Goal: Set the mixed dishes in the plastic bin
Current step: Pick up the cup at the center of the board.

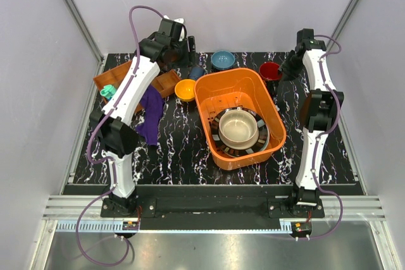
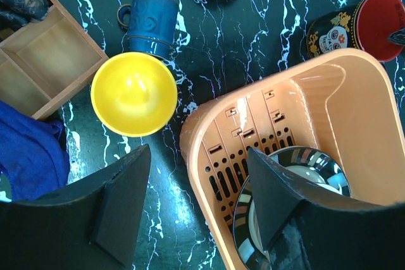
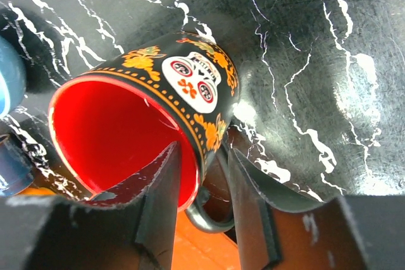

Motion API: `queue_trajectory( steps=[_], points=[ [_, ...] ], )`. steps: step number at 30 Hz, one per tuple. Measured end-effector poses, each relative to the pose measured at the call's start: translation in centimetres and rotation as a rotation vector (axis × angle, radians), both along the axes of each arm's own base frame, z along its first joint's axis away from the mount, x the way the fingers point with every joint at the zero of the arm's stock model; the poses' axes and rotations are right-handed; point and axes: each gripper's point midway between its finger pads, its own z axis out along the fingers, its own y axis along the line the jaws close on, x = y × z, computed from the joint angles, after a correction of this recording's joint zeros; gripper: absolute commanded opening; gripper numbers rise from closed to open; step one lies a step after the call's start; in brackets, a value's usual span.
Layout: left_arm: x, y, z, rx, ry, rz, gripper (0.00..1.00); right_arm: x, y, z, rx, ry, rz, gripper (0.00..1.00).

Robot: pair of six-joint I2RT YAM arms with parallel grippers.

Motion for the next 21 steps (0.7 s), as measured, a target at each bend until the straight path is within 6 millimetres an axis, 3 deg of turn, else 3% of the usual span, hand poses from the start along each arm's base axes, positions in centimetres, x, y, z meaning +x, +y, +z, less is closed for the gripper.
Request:
queue_trajectory(
  steps=[9,12,13,17,21],
  points=[
    [-0.7,0.3,-0.7,0.016,0.036,-0.001,0.66,0.0,0.1,-1.8,-0.003,0.032,0.010,0.33],
    [-1.0,0.4,-1.3,0.024,0.055,-0.001,0.66,0.0,0.2,-1.8,-0.005,0.032,0.016,0.24],
    [-1.0,0.4,-1.4,0.026,0.060,-0.001,0.65,0.0,0.2,-1.8,-0.007,0.032,0.019,0.15],
    [-1.2,0.5,-1.8,0.031,0.071,-0.001,0.65,-0.5,-0.4,-1.9,-0.050,0.051,0.017,0.00],
    [-1.4,0.6,-1.7,0.032,0.073,0.000,0.64,-0.5,-0.6,-2.2,-0.044,0.056,0.014,0.00]
  ],
)
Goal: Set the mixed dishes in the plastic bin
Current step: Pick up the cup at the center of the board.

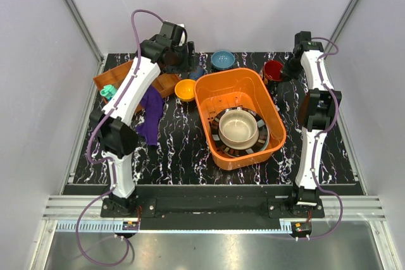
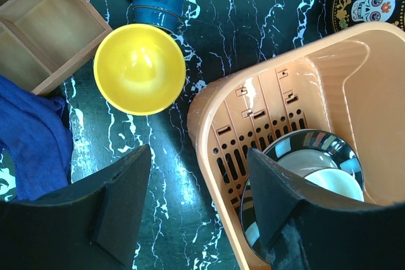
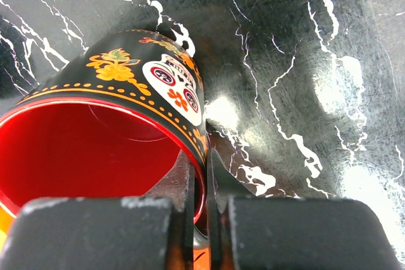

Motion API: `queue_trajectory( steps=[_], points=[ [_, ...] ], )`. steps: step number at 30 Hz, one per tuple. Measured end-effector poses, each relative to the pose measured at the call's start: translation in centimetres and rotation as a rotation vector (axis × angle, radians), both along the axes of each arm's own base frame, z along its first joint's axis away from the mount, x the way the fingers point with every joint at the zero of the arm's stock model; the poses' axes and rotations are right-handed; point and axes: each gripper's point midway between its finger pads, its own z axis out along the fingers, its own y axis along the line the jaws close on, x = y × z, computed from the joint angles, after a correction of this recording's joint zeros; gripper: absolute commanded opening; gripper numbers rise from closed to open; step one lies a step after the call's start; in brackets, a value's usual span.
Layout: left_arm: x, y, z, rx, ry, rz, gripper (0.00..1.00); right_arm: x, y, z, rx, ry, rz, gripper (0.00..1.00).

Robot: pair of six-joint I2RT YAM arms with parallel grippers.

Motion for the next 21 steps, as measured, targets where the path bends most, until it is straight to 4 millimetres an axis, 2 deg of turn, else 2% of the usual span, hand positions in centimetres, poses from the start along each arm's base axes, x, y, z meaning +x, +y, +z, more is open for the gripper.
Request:
queue_trajectory(
  steps=[15,21],
  points=[
    [-1.1,0.4,0.9,-0.013,0.003,0.013,0.64,0.3,-0.6,0.5,-0.055,-0.011,-0.017,0.00],
    [-1.2,0.4,1.0,-0.015,0.001,0.013,0.64,1.1,-1.7,2.4,-0.114,-0.062,-0.045,0.00]
  ],
)
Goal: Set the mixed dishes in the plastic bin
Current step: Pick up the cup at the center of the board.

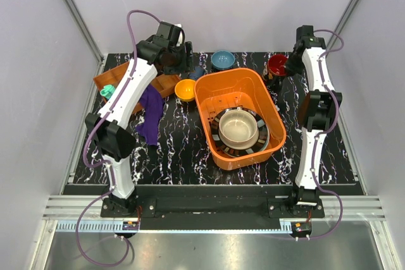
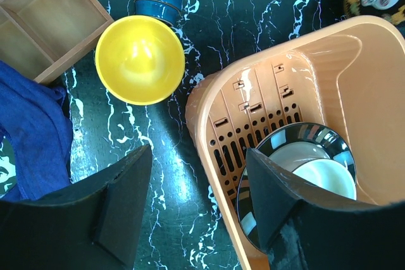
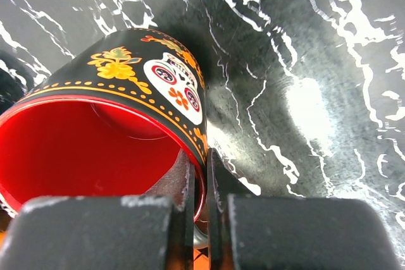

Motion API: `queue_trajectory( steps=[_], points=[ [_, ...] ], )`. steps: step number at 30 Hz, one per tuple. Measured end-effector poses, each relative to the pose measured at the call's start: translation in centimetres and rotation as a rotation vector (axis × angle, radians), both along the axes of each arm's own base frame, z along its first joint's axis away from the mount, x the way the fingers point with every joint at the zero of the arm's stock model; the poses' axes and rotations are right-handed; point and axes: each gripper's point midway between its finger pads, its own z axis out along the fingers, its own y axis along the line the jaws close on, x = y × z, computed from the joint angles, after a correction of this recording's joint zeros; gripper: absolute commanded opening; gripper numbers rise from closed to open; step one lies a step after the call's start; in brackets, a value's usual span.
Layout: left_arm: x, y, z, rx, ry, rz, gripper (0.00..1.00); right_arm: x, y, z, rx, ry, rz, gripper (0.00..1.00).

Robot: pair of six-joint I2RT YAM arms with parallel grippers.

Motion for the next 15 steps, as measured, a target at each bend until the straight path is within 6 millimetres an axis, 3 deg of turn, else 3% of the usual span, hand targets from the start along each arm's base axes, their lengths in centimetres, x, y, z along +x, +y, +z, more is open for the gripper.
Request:
queue_trajectory(
  steps=[6,15],
  points=[
    [-0.4,0.2,-0.4,0.003,0.012,0.002,0.64,0.0,-0.5,3.2,-0.023,-0.063,-0.013,0.00],
    [-0.8,0.3,-0.6,0.002,0.020,0.004,0.65,-0.9,-0.4,10.7,-0.029,-0.207,-0.014,0.00]
  ],
)
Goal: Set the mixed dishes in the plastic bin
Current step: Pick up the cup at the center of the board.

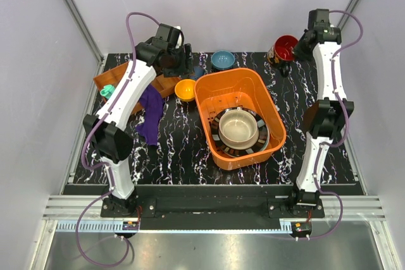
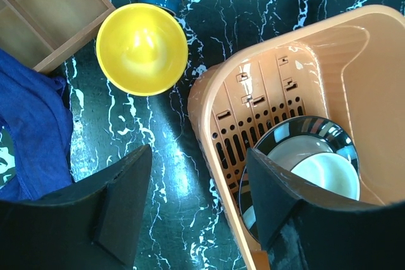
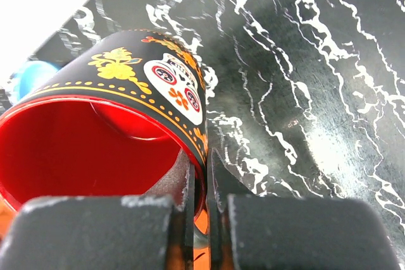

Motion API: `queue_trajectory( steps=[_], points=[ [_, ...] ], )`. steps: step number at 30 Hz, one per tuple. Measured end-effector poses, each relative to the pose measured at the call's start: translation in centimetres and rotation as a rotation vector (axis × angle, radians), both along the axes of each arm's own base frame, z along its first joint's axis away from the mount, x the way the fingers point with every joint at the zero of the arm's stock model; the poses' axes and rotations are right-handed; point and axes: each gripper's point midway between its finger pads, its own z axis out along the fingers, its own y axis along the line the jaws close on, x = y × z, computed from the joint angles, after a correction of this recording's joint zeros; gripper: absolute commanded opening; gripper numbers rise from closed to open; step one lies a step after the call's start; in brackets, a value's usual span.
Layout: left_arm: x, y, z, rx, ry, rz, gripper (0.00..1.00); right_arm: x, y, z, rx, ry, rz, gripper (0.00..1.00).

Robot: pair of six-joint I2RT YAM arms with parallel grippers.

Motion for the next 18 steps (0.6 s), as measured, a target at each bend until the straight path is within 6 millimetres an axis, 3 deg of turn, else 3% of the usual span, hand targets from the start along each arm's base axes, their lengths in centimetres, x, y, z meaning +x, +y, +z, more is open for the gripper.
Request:
queue_trajectory(
  steps=[10,18],
  points=[
    [-0.4,-0.3,0.5,-0.030,-0.011,-0.007,0.65,-1.8,2.4,7.3,0.075,-0.150,0.098,0.00],
    [-0.6,-0.5,0.0,-0.042,0.004,-0.007,0.65,-4.1,6.3,9.7,0.125,-0.183,0.284,0.00]
  ],
)
